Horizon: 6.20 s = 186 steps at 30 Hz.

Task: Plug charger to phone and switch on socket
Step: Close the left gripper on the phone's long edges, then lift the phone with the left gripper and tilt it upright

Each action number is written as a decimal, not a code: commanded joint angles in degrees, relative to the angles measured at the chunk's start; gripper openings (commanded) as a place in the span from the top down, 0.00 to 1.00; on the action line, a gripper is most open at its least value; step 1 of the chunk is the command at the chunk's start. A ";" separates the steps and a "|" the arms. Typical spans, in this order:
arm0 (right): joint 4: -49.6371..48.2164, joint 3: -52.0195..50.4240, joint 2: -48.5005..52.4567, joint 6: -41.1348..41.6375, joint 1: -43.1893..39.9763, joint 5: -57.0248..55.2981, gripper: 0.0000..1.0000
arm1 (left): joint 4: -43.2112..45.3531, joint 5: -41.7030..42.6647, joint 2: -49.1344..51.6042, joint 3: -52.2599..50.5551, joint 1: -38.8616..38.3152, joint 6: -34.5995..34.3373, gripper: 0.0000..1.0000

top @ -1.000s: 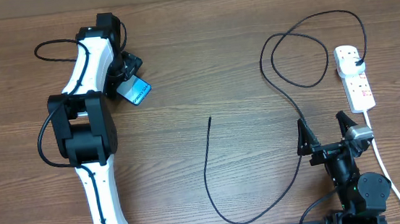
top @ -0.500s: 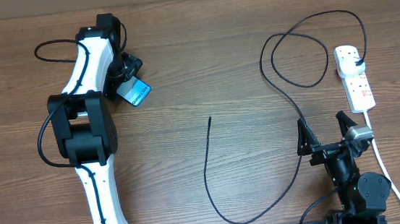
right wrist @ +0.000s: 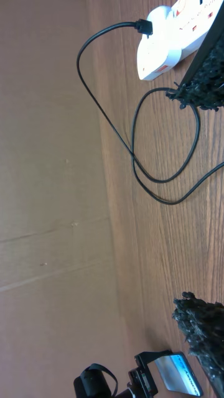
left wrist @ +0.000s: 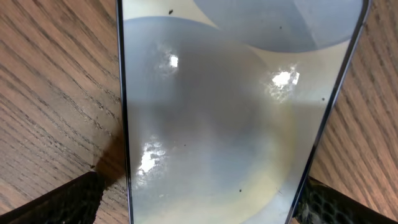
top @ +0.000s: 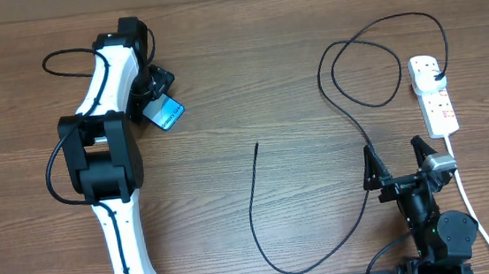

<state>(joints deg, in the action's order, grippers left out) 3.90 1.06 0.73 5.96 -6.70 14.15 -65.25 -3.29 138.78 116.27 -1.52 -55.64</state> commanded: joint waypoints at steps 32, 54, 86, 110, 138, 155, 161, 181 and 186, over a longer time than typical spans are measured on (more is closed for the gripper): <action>-0.33 -0.61 -0.57 -0.17 0.33 -0.61 0.00 | 2.14 -0.11 0.61 -3.74 -0.20 -1.42 0.00; -0.33 -0.61 -0.57 -0.17 0.33 -0.61 0.00 | 2.95 0.15 0.61 -3.74 2.12 -3.17 0.00; -0.33 -0.61 -0.57 -0.17 0.33 -0.61 0.00 | 2.75 0.31 0.61 -3.74 2.36 -3.15 0.05; -0.33 -0.61 -0.57 -0.17 0.33 -0.61 0.00 | 2.93 0.31 0.61 -3.74 2.36 -3.13 0.12; -0.35 -0.61 -0.57 -0.17 0.33 -0.61 0.00 | 2.71 0.33 0.61 -3.74 2.21 -3.10 0.26; -0.35 -0.61 -0.57 -0.17 0.33 -0.61 0.00 | 2.25 1.42 0.61 -3.74 2.23 -3.08 0.64; -0.35 -0.61 -0.57 -0.17 0.33 -0.61 0.00 | 2.27 1.40 0.61 -3.74 2.21 -3.08 0.96; -0.33 -0.61 -0.57 -0.17 0.33 -0.61 0.00 | 2.32 3.91 0.11 -3.58 1.92 -0.87 0.96; -0.33 -0.61 -0.57 -0.17 0.33 -0.61 0.00 | 2.19 3.96 -1.20 -2.45 1.90 0.42 0.96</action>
<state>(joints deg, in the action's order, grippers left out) 3.88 1.06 0.73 5.96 -6.70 14.15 -63.07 -1.91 137.71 114.34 0.16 -56.93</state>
